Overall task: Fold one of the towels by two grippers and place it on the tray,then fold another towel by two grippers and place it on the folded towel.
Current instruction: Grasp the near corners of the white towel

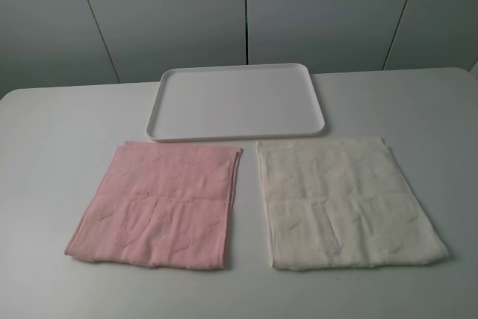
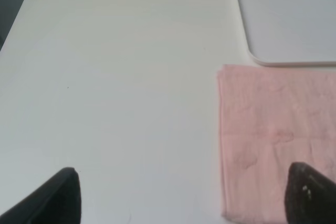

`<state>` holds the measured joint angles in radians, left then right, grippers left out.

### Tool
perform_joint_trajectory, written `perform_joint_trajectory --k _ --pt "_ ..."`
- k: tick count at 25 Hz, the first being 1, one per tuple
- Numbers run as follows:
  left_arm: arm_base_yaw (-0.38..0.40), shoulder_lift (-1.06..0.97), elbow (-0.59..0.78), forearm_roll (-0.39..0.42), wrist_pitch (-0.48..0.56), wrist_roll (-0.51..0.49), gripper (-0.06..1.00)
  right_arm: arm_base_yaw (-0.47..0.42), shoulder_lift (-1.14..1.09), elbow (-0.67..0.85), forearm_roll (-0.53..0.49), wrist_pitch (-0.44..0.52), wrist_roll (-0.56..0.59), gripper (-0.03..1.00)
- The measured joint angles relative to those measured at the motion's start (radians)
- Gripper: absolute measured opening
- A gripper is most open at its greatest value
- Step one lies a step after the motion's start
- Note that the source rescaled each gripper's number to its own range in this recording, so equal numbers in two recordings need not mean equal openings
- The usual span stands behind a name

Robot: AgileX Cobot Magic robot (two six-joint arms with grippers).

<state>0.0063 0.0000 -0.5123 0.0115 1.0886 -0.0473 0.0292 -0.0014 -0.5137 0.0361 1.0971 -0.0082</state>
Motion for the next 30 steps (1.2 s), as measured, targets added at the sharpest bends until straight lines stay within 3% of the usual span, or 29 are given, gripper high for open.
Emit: perform_joint_trajectory --k 15,26,30 --pt "0.0 0.0 0.0 0.002 0.0 0.0 1.0 0.0 0.0 0.0 0.002 0.0 0.0 1.0" --pt "0.0 0.002 0.0 0.008 0.004 0.024 1.0 0.0 0.0 0.0 0.065 -0.004 -0.003 1.0" --pt "0.0 0.095 -0.03 -0.034 0.014 0.072 1.0 0.0 0.001 0.0 0.083 -0.009 -0.026 1.0"
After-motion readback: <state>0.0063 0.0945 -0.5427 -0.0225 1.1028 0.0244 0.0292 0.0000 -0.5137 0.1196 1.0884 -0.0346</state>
